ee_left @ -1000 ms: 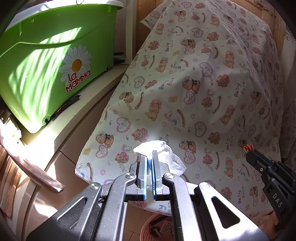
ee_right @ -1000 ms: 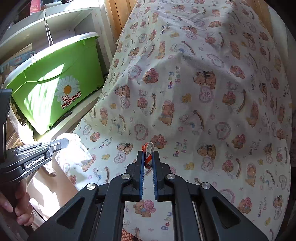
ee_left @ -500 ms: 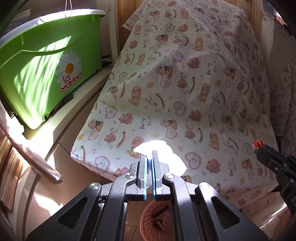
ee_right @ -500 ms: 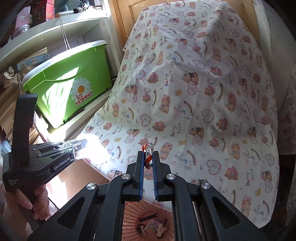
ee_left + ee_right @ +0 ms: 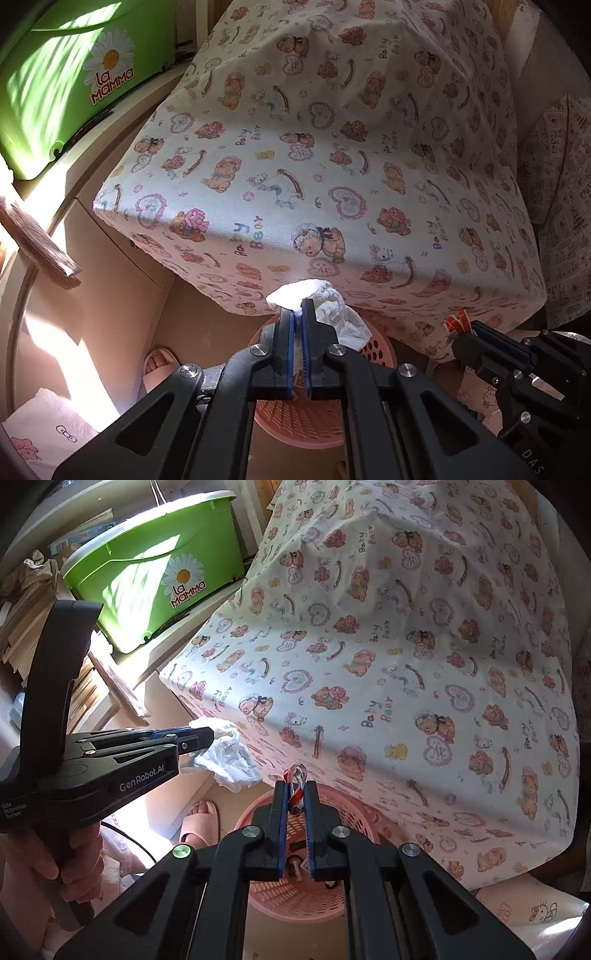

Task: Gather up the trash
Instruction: 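Carry the white tissue and orange ring down over the pink wastebasket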

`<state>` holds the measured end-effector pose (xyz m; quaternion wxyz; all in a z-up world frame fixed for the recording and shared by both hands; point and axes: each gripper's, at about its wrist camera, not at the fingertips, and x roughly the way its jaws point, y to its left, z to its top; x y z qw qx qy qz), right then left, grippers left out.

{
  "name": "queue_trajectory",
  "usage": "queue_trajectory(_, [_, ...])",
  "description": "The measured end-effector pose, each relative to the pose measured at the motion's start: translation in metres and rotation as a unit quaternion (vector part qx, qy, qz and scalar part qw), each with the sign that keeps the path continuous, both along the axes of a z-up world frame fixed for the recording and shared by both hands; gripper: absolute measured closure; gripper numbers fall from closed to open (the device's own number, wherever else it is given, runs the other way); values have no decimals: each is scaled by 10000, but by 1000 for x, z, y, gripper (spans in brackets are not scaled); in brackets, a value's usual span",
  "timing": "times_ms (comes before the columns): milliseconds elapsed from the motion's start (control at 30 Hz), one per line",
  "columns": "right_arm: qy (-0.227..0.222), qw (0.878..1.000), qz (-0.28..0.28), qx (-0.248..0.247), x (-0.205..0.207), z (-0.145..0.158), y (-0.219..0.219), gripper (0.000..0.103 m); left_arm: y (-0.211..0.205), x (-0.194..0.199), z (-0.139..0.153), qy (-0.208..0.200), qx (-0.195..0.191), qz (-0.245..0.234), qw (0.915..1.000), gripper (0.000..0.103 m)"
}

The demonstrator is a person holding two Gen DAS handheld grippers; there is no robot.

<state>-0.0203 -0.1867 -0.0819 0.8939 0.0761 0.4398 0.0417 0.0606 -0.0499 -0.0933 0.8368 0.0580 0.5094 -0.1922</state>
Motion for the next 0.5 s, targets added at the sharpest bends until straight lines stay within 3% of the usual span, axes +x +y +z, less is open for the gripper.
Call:
queue_trajectory(167, [311, 9995, 10, -104, -2, -22, 6, 94, -16, 0, -34, 500, 191, -184, 9984, 100])
queue_trajectory(333, [737, 9972, -111, -69, 1, -51, 5, 93, -14, 9, -74, 1267, 165, 8, 9918, 100])
queue_trajectory(500, [1076, 9942, -12, -13, 7, -79, 10, 93, -18, 6, -98, 1546, 277, -43, 9876, 100])
